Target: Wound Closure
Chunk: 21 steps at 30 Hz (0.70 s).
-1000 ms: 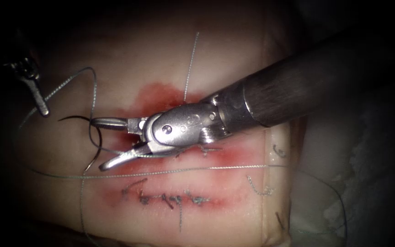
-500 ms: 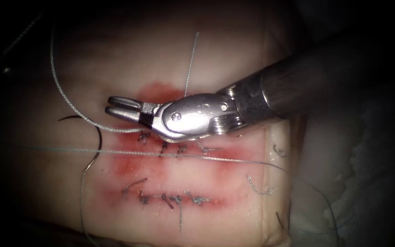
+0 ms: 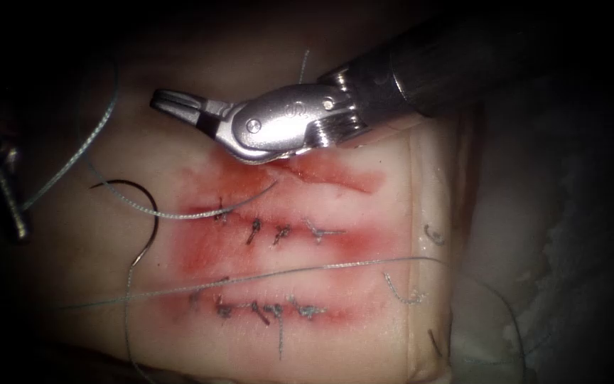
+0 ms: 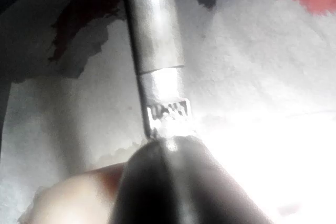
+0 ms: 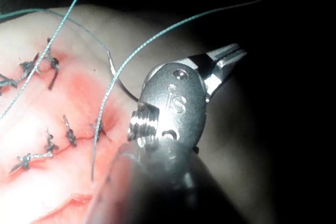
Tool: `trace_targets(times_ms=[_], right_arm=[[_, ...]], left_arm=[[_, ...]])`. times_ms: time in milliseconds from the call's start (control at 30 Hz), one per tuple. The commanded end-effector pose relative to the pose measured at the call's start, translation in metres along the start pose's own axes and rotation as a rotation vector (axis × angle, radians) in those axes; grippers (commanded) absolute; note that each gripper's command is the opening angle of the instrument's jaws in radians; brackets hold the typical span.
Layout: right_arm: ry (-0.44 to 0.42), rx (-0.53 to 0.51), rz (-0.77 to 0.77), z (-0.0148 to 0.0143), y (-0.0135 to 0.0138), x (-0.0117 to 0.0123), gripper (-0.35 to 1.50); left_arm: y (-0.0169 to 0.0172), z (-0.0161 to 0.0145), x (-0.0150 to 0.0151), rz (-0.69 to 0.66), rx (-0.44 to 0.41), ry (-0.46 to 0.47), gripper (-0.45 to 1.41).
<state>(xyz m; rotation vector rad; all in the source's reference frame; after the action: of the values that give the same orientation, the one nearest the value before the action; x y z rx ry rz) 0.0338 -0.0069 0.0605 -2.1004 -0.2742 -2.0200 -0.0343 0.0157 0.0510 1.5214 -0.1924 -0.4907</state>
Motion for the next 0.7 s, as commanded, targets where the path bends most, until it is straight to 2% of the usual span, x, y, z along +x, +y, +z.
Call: trace_targets(times_ms=[33,200,267,300,367,500,567,700], right_arm=[[-0.018,-0.011,-0.044,0.0007,-0.0017,-0.0012,-0.35],[-0.046,-0.043,-0.147,0.0000,-0.0035,-0.0028,-0.35],[-0.078,-0.153,-0.182,0.0002,-0.0035,-0.0026,-0.35],[-0.078,-0.153,-0.182,0.0002,-0.0035,-0.0026,-0.35],[-0.117,-0.309,-0.240,0.0012,-0.0018,-0.0017,-0.35],[-0.169,-0.389,-0.241,0.0022,0.0009,-0.0010,-0.35],[-0.163,-0.393,-0.244,0.0024,0.0021,-0.0006,-0.35],[-0.153,-0.389,-0.245,0.0018,0.0015,-0.0002,-0.35]], left_arm=[[0.0008,0.0001,-0.0006,-0.016,-0.037,0.014,-0.45],[0.0050,0.0016,0.0016,-0.096,-0.213,0.106,-0.45],[0.0062,0.0022,0.0016,-0.067,-0.388,0.165,-0.45],[0.0062,0.0022,0.0016,-0.067,-0.388,0.165,-0.45],[0.0061,0.0027,-0.0003,0.005,-0.588,0.265,-0.45],[0.0051,0.0036,-0.0027,0.081,-0.636,0.318,-0.45],[0.0037,0.0054,-0.0042,0.255,-0.597,0.383,-0.45],[0.0022,0.0074,-0.0043,0.408,-0.565,0.433,-0.45]])
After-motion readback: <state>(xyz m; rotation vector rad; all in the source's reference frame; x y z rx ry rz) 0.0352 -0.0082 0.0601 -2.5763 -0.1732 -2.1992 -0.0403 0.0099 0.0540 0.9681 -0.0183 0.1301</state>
